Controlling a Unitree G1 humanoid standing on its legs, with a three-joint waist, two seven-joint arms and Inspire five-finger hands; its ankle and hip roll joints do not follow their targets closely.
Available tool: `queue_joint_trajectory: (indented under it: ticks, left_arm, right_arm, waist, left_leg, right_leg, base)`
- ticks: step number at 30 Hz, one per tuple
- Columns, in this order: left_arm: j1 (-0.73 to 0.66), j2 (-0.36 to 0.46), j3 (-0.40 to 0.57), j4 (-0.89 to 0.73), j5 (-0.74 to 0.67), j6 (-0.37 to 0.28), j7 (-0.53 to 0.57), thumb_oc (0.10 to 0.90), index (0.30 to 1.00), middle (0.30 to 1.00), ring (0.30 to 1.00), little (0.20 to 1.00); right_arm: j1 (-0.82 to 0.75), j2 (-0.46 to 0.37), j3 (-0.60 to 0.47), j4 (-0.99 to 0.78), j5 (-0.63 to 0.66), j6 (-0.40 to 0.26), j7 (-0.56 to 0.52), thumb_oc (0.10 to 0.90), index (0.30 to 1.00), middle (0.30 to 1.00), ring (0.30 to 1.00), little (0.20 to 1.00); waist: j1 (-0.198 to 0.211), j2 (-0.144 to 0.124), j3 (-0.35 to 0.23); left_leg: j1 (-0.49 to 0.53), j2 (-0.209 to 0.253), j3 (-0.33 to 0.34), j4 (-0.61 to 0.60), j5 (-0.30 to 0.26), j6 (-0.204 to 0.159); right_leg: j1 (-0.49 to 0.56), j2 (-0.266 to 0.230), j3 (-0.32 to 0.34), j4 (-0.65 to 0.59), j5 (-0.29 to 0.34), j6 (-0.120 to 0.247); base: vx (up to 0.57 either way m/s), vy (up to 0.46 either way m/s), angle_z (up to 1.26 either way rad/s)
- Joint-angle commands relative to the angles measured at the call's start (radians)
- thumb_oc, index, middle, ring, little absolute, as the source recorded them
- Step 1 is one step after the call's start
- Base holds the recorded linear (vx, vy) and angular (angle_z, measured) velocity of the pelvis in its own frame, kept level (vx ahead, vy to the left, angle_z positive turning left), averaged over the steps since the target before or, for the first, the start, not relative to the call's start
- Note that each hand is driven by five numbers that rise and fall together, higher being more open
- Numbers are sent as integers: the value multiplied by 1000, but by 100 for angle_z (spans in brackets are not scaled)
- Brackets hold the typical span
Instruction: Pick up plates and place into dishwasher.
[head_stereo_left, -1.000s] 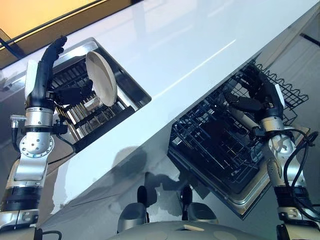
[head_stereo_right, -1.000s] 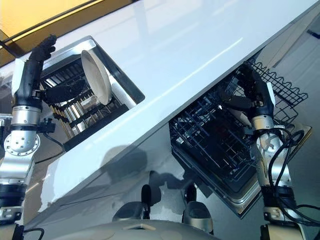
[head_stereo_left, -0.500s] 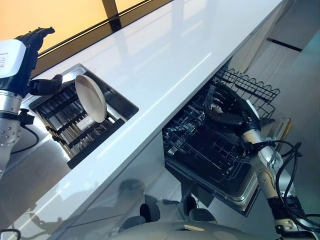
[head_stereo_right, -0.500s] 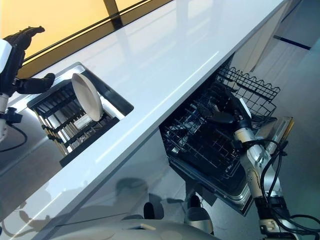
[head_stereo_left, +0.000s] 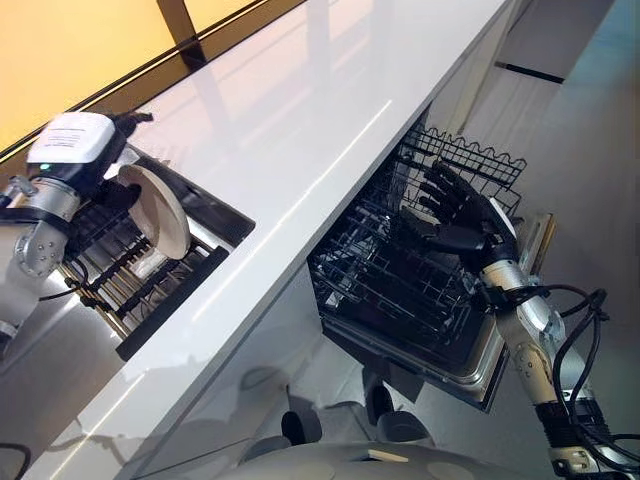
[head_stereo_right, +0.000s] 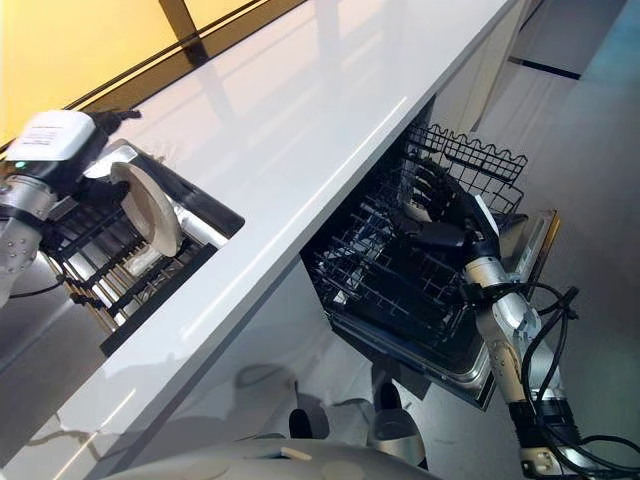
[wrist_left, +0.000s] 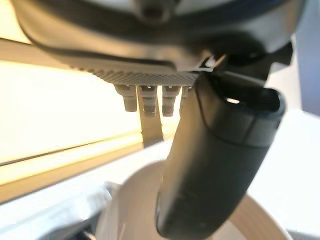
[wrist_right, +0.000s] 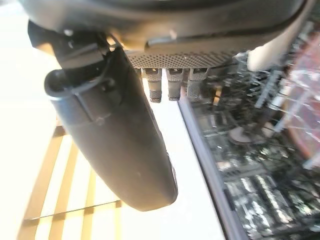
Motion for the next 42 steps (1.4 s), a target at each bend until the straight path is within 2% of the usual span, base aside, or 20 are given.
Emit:
queue_joint_trajectory:
  ticks: [1, 9, 14, 23, 24, 25, 26, 32, 33, 34, 41, 42]
  left_arm:
    - [-196, 67, 32, 61, 53, 27, 12, 800, 900, 900, 900, 900]
    - [-239, 71, -47, 79, 196, 35, -148, 800, 900, 900, 900, 900]
    - [-268, 113, -106, 116, 284, 41, -246, 800, 900, 900, 900, 900]
    - [-348, 181, -226, 162, 398, 32, -290, 800, 900, 900, 900, 900]
    - [-353, 183, -235, 164, 406, 29, -281, 665, 785, 785, 785, 765]
    - [-357, 186, -243, 167, 425, 21, -265, 202, 387, 387, 387, 302]
    - [-359, 189, -250, 166, 439, 19, -248, 100, 300, 300, 300, 200]
    - [-370, 218, -257, 128, 489, 30, -106, 100, 300, 300, 300, 200]
    - [-369, 224, -252, 114, 500, 22, -69, 130, 326, 326, 326, 230]
    - [-365, 228, -247, 103, 493, 18, -44, 100, 300, 300, 300, 200]
    - [-293, 214, -174, 14, 519, -7, 79, 147, 340, 340, 340, 247]
    - [-277, 210, -156, -2, 523, -30, 99, 100, 300, 300, 300, 200]
  right_arm:
    - [-95, -55, -84, -120, 22, -166, -24, 800, 900, 900, 900, 900]
    - [-90, -59, -130, -137, 29, -191, -52, 800, 900, 900, 900, 900]
    - [-92, -75, -138, -143, 37, -184, -61, 800, 900, 900, 900, 900]
    - [-104, -102, -117, -140, 54, -175, -72, 800, 900, 900, 900, 900]
    - [-105, -103, -117, -139, 56, -175, -72, 800, 900, 900, 900, 900]
    - [-105, -106, -116, -138, 58, -173, -71, 800, 900, 900, 900, 900]
    - [-106, -108, -117, -139, 60, -172, -71, 800, 900, 900, 900, 900]
    - [-102, -117, -112, -142, 71, -173, -72, 800, 900, 900, 900, 900]
    - [-101, -116, -113, -141, 73, -176, -72, 800, 900, 900, 900, 900]
    - [-98, -116, -112, -144, 76, -176, -75, 800, 900, 900, 900, 900]
    - [-95, -107, -107, -152, 73, -180, -88, 800, 900, 900, 900, 900]
    - [-94, -105, -106, -154, 74, -181, -88, 800, 900, 900, 900, 900]
  waist:
    - [-7, 45, -78]
    - [-19, 47, -80]
    - [-22, 53, -80]
    - [-15, 57, -79]
    - [-15, 57, -79]
    - [-15, 56, -79]
    - [-15, 56, -78]
    - [-6, 50, -83]
    - [-3, 48, -85]
    - [-2, 47, -87]
    - [15, 39, -95]
    - [17, 38, -96]
  left_leg:
    - [-5, -135, 2, 3, -124, 116]
    - [-5, -137, 20, 3, -128, 118]
    - [-3, -135, 24, 3, -128, 117]
    - [-2, -134, 11, 3, -125, 115]
    - [-2, -134, 10, 3, -125, 115]
    - [-1, -135, 10, 3, -126, 115]
    - [-1, -135, 9, 3, -126, 115]
    - [-3, -134, 3, 3, -124, 111]
    - [-3, -133, 1, 3, -124, 110]
    - [-3, -133, 0, 3, -124, 110]
    - [-5, -130, -17, 3, -121, 104]
    - [-5, -127, -17, 3, -122, 102]
  right_leg:
    - [-29, 84, -10, 88, -88, 43]
    - [-34, 88, -9, 85, -85, 47]
    - [-33, 92, -7, 83, -86, 47]
    - [-26, 98, -7, 74, -88, 40]
    - [-25, 98, -8, 74, -89, 39]
    - [-24, 98, -9, 74, -89, 39]
    - [-24, 99, -10, 74, -89, 38]
    - [-20, 102, -20, 68, -90, 34]
    - [-19, 102, -23, 66, -90, 34]
    - [-18, 103, -24, 65, -90, 33]
    - [-9, 104, -43, 59, -95, 26]
    - [-6, 103, -50, 57, -96, 25]
  base:
    - [19, 10, -13]
    - [9, 0, -3]
    - [0, 0, 0]
    - [1, -9, -1]
    - [0, 0, 0]
    - [0, 0, 0]
    - [0, 0, 0]
    - [-5, -30, 0]
    - [-8, -43, 1]
    - [-11, -51, 2]
    - [-13, -42, 3]
    - [-17, -35, 6]
